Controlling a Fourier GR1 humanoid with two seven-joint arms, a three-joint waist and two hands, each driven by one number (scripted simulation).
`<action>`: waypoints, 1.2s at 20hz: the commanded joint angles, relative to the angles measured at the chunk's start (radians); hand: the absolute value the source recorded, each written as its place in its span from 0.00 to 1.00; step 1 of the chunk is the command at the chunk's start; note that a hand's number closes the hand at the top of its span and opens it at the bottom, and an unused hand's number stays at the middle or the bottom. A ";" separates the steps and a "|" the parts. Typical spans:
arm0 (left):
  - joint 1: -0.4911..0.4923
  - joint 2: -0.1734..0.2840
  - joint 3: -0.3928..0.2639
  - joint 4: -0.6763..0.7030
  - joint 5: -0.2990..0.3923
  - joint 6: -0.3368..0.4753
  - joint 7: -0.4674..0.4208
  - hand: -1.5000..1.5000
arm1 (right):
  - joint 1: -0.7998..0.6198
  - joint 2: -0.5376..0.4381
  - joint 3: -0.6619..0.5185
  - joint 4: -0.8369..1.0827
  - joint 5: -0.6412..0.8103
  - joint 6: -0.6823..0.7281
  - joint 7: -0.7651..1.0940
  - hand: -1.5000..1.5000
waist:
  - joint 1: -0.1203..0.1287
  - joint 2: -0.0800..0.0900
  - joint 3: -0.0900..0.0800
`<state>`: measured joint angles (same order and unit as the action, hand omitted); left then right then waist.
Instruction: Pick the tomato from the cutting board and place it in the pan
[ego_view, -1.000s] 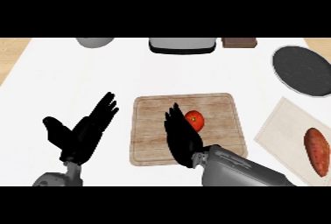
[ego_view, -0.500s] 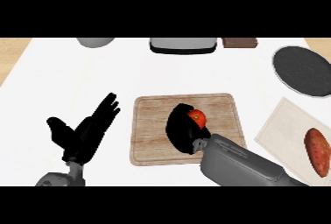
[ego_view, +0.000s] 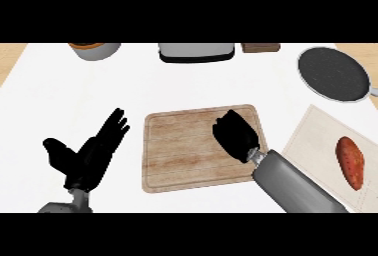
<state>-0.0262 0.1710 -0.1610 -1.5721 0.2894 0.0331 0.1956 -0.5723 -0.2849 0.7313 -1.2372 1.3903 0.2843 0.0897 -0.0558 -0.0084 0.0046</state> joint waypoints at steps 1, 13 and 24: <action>0.030 0.020 0.028 -0.017 0.006 0.005 -0.008 0.50 | 0.169 -0.018 -0.269 0.000 -0.224 -0.034 0.064 1.00 | -0.053 0.004 0.004; 0.018 -0.032 -0.016 0.019 -0.020 0.003 -0.034 0.50 | 0.409 -0.091 -0.687 -0.462 -0.599 -0.318 -0.012 1.00 | 0.005 0.001 -0.004; -0.009 -0.017 -0.007 -0.014 -0.023 -0.040 0.007 0.50 | 0.352 -0.117 -0.999 -0.259 -0.969 -0.227 -0.157 1.00 | 0.059 0.009 -0.004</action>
<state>-0.0460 0.1542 -0.1723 -1.5768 0.2681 0.0151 0.2109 -0.1719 -0.3864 -0.1870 -1.5965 0.4924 0.0437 -0.0231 -0.0112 -0.0011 0.0008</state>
